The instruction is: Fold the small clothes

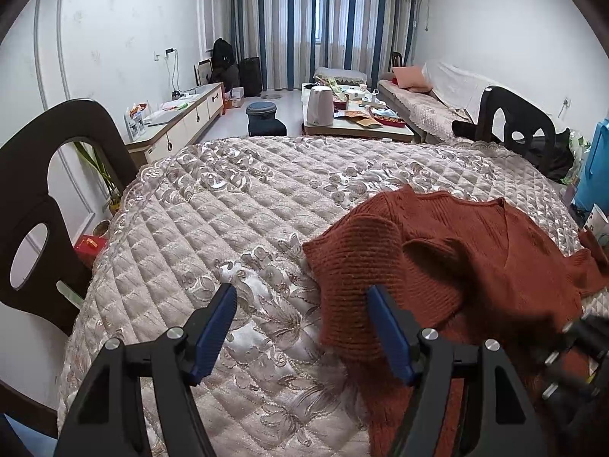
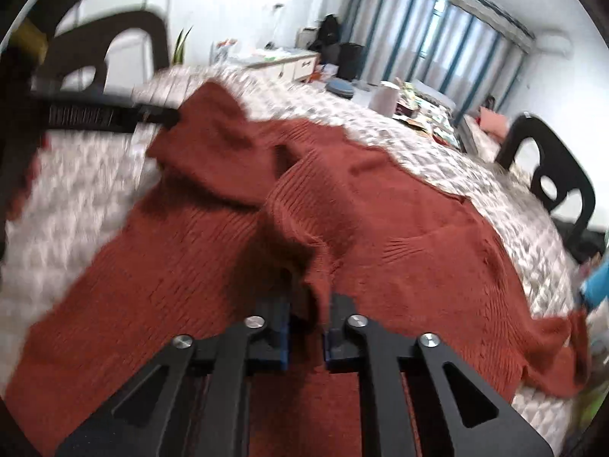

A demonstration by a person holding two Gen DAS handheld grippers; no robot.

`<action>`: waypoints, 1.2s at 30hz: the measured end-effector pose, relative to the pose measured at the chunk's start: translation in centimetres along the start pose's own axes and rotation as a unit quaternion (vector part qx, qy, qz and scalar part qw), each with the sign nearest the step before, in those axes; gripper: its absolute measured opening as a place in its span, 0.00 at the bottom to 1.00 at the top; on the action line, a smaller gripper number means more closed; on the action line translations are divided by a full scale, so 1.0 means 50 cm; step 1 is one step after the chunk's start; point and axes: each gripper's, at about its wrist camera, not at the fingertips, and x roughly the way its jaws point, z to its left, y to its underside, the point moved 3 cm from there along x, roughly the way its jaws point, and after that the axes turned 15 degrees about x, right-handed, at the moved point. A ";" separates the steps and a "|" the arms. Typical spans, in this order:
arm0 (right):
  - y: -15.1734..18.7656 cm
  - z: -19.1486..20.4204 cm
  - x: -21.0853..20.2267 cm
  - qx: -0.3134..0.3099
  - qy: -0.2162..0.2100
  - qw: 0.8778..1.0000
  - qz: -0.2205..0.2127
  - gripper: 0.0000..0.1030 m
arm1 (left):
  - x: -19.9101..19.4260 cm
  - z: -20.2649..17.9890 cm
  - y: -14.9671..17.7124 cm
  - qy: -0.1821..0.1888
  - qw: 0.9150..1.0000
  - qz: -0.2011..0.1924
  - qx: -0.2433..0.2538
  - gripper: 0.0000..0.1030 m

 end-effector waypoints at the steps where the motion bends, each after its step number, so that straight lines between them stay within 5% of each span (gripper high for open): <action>1: -0.009 -0.014 -0.012 0.014 -0.003 1.000 -0.009 0.08 | 0.000 0.000 -0.001 -0.002 1.000 0.000 0.001 0.71; 8: -0.099 -0.141 -0.121 0.130 -0.034 0.990 -0.050 0.08 | 0.002 -0.001 -0.013 -0.004 1.000 0.000 0.001 0.71; 11: -0.124 -0.178 -0.118 0.151 -0.037 0.988 -0.021 0.08 | 0.005 -0.016 -0.018 -0.001 1.000 0.005 0.014 0.71; 14: -0.113 -0.223 -0.110 0.183 -0.024 0.983 0.010 0.08 | 0.014 -0.036 -0.020 -0.005 1.000 0.010 0.028 0.71; 20: -0.062 -0.330 -0.062 0.310 -0.038 0.948 0.067 0.11 | 0.066 -0.061 -0.018 -0.019 0.997 0.056 0.041 0.71; 27: -0.026 -0.423 -0.066 0.373 0.006 0.927 0.041 0.31 | 0.088 -0.045 -0.006 -0.038 0.996 0.079 0.033 0.76; 36: -0.018 -0.382 -0.066 0.249 0.039 0.968 0.015 0.44 | 0.099 -0.021 0.007 -0.052 0.994 0.094 0.016 0.81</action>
